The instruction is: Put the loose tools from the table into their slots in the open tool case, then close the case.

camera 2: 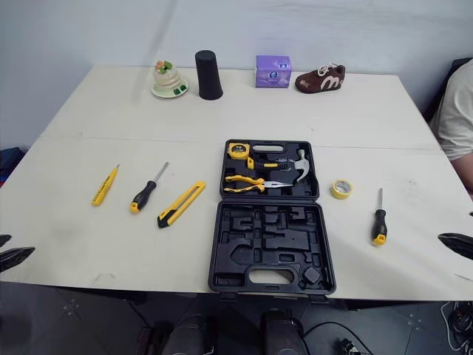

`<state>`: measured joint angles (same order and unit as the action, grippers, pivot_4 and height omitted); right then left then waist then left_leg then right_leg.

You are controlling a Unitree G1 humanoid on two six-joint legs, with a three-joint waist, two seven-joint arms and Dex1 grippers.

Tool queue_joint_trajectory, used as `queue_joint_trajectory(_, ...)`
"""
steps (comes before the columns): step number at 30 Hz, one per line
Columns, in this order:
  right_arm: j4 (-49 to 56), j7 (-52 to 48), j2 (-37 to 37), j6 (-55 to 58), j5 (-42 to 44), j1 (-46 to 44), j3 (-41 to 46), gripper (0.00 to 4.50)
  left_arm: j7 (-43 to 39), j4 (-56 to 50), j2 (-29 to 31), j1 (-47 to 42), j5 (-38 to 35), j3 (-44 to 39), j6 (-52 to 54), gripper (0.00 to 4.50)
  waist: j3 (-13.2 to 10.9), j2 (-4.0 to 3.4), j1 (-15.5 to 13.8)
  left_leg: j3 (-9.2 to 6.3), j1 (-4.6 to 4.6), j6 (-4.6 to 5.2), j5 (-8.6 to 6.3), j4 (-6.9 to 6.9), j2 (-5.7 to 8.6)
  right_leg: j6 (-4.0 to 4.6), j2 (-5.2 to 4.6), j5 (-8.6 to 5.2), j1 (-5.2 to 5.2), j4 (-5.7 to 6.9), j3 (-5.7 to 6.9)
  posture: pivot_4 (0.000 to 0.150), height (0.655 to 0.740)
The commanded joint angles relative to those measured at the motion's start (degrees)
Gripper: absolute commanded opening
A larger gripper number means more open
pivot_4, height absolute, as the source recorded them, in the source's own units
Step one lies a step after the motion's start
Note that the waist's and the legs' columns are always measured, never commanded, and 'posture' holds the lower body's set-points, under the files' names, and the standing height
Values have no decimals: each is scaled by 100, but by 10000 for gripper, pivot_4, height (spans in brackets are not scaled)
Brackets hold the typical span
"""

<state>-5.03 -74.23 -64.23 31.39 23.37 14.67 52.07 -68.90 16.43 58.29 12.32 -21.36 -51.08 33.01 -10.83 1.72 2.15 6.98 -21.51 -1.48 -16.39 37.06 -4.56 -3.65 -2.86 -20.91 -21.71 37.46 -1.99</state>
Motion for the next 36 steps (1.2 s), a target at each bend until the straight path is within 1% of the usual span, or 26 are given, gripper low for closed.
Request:
queue_joint_trajectory(1,-373,-17,-139,-300,-74,-67,116,45000,175,217,144,42,59,-121,-381,44489,5,8,23,0,12,-6,-8,-2,-3,3,0,-2,11,-2,0,1500,7296)
queue_joint_trajectory(3,-441,-3,-141,-364,-52,-119,48,45000,256,222,131,-11,17,-38,-450,44489,6,9,51,1,15,-3,-11,-6,-9,-12,3,6,14,-1,3,1500,7296)
queue_joint_trajectory(4,-427,-3,-138,-358,-33,-122,54,45000,297,220,126,-61,-16,1,-465,44489,6,9,62,0,15,4,-11,-6,-15,-46,8,24,14,1,5,1500,7296)
queue_joint_trajectory(7,-346,-71,-117,-377,29,-97,108,45000,405,-99,66,-112,-118,141,-352,44489,6,8,104,0,16,2,-13,-12,-25,-42,21,20,12,1,6,1500,7296)
queue_joint_trajectory(11,-221,-82,-95,-470,94,-253,-141,45000,576,-790,-67,-187,-344,411,-76,44489,6,8,134,4,19,-1,-13,-11,-30,-43,29,19,13,2,2,1500,7296)
queue_joint_trajectory(13,-33,-75,-38,-453,190,-340,-232,45000,628,-1057,-100,-256,-528,498,198,44489,6,8,147,11,28,0,-13,-9,-29,-46,29,21,19,5,-5,1500,7296)
queue_joint_trajectory(16,443,6,145,-276,491,-457,-257,45000,641,-1766,-127,-181,-777,677,622,44489,5,8,149,11,28,-1,-12,-9,-30,-47,33,21,17,7,-6,1500,7296)
queue_joint_trajectory(18,933,18,286,-7,791,-436,-230,45000,800,-2391,-175,-209,-1008,736,956,44489,5,7,138,10,26,-4,-13,-10,-31,-47,35,21,16,6,-6,1500,7296)
queue_joint_trajectory(20,1579,69,448,410,1301,-444,-186,45000,1253,-3208,-402,-407,-1220,848,1150,44489,5,7,117,7,24,-5,-13,-10,-32,-49,36,20,16,6,-5,1500,7296)
queue_joint_trajectory(22,1960,203,541,706,1637,-498,-174,45000,1571,-3628,-532,-515,-1246,967,1255,44489,4,7,101,7,23,-6,-12,-7,-31,-55,37,23,19,6,-8,1500,7296)
queue_joint_trajectory(23,2273,301,603,868,1907,-557,-217,45000,1823,-3934,-616,-606,-1282,1177,1437,44489,4,7,98,6,21,-6,-11,-3,-31,-59,39,25,19,7,-9,1500,7296)
queue_joint_trajectory(24,2667,415,663,1003,2238,-646,-305,45000,2214,-4354,-708,-719,-1286,1568,1774,44489,5,7,95,6,22,-6,-10,-2,-30,-62,41,26,21,6,-11,1500,7296)
queue_joint_trajectory(26,3165,639,732,1192,2689,-812,-447,45000,2762,-4807,-766,-871,-1183,2106,2180,44489,4,6,91,4,25,-5,-9,1,-28,-66,41,28,27,6,-14,1500,7296)
queue_joint_trajectory(28,3413,803,763,1267,2907,-925,-563,45000,3331,-4776,-948,-1152,-1095,2219,2573,44489,5,9,87,4,24,-4,-7,0,-26,-73,45,32,26,5,-19,1500,7296)
queue_joint_trajectory(30,3815,855,803,1182,3041,-956,-814,45000,4070,-4648,-1229,-1536,-863,2351,2932,44489,4,11,81,0,22,-6,-6,1,-26,-73,49,32,25,2,-18,1500,7296)
queue_joint_trajectory(31,3990,1053,888,1102,3010,-1198,-1308,45000,4392,-4563,-1382,-1747,-751,2429,3107,44489,5,13,78,-2,21,-6,-5,3,-24,-73,52,32,25,2,-17,1500,7296)
queue_joint_trajectory(33,4108,1442,1107,973,2810,-1709,-2232,45000,4726,-4467,-1560,-2017,-648,2541,3327,44489,8,19,113,-2,23,-8,-4,4,-20,-74,57,33,25,1,-19,1500,7296)
queue_joint_trajectory(36,4116,1793,1391,852,2582,-2205,-3018,45000,4905,-4154,-1621,-2365,-553,2692,3498,44489,8,20,107,1,18,-31,9,4,-22,-77,59,35,16,4,-23,1500,7296)
